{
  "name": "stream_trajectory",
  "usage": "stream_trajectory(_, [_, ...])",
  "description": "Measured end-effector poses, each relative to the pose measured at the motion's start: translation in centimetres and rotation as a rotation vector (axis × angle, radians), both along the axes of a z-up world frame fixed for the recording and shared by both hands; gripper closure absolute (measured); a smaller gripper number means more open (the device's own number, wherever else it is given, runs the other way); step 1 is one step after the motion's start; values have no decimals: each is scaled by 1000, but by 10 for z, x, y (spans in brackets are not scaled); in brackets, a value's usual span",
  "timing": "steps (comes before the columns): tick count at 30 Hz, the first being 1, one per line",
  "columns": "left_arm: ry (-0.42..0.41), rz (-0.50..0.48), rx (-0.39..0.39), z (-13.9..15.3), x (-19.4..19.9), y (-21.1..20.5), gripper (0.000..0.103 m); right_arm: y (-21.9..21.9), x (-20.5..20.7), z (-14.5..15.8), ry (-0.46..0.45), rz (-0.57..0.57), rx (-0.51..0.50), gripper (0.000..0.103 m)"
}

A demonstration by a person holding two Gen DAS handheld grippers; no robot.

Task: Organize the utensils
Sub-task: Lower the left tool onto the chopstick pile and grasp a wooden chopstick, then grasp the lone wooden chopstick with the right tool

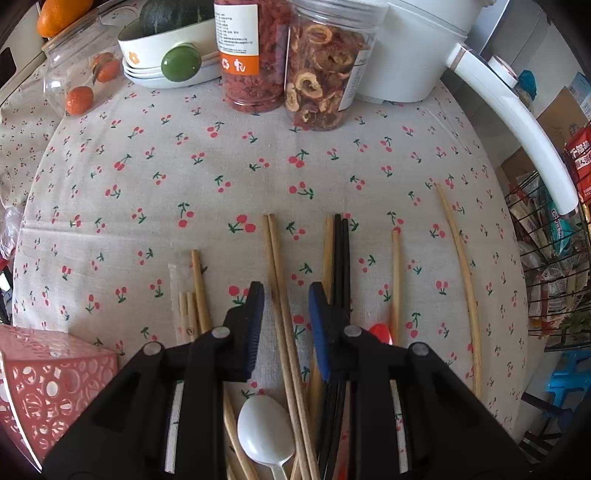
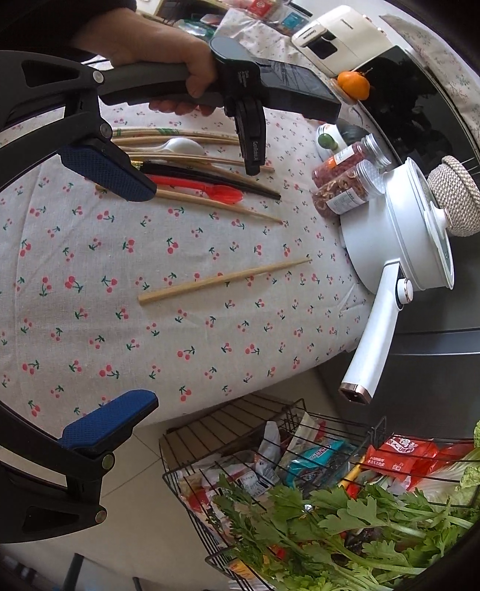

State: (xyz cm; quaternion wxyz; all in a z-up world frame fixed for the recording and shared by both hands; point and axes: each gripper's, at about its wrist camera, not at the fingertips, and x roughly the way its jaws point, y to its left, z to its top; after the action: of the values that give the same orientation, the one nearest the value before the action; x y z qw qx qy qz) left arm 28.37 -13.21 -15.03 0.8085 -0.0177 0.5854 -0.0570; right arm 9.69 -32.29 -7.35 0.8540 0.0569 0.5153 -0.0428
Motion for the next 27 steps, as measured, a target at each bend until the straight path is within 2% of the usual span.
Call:
stream_trajectory(2, [10, 2, -10, -8, 8, 3, 92, -1, 1, -2, 2, 2, -5, 1])
stream_trajectory(6, [-32, -22, -28, 5, -3, 9, 93, -1, 3, -3, -2, 2, -7, 1])
stream_trajectory(13, [-142, -110, -117, 65, -53, 29, 93, -1, 11, -5, -16, -18, 15, 1])
stream_trajectory(17, [-219, -160, -155, 98, -83, 40, 94, 1, 19, -9, -14, -29, 29, 5])
stream_trajectory(20, [-256, -163, -204, 115, -109, 56, 95, 3, 25, -12, -14, -33, 48, 11])
stream_trajectory(22, [-276, -157, -234, 125, -128, 73, 95, 7, 32, -13, -24, -31, 21, 15])
stream_trajectory(25, [-312, -160, -273, 136, -153, 96, 96, 10, 50, -14, -27, 11, 65, 30])
stream_trajectory(27, [-354, -153, -288, 138, -168, 108, 98, 12, 64, -14, -46, 14, 19, 37])
